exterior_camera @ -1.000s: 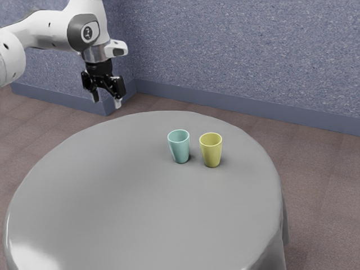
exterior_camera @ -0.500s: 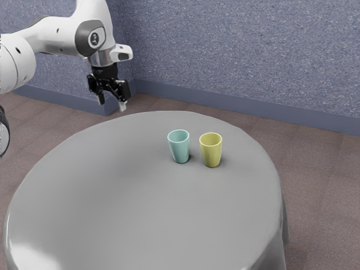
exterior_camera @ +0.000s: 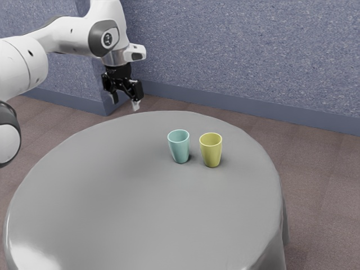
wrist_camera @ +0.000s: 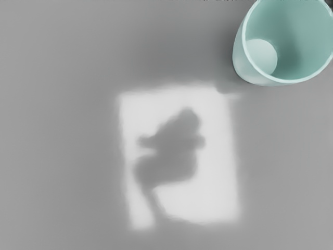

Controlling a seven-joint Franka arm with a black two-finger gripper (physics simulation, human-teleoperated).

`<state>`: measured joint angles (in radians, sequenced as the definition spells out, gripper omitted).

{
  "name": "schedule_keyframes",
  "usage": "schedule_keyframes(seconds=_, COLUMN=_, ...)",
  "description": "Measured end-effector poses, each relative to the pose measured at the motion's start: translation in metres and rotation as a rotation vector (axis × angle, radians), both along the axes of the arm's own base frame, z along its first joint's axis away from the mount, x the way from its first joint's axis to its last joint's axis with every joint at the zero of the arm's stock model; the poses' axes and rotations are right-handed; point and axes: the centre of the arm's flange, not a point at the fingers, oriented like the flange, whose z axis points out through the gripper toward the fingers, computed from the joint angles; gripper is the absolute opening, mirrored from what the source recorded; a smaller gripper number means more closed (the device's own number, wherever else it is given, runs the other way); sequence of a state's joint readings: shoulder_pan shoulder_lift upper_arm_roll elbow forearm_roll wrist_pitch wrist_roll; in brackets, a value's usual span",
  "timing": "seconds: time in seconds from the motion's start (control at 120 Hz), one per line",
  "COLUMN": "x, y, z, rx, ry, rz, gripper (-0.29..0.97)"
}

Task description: Place the left cup onto the right cup

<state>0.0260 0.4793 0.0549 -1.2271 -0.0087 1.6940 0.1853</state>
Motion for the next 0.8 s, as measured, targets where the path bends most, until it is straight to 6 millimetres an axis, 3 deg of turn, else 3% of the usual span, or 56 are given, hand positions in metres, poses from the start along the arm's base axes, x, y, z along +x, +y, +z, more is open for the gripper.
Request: schedule_keyframes(seconds=0.8, x=0.041, y=-0.021, z=-0.041, rx=-0.016, ry=0.001, rz=-0.058, gripper=0.66)
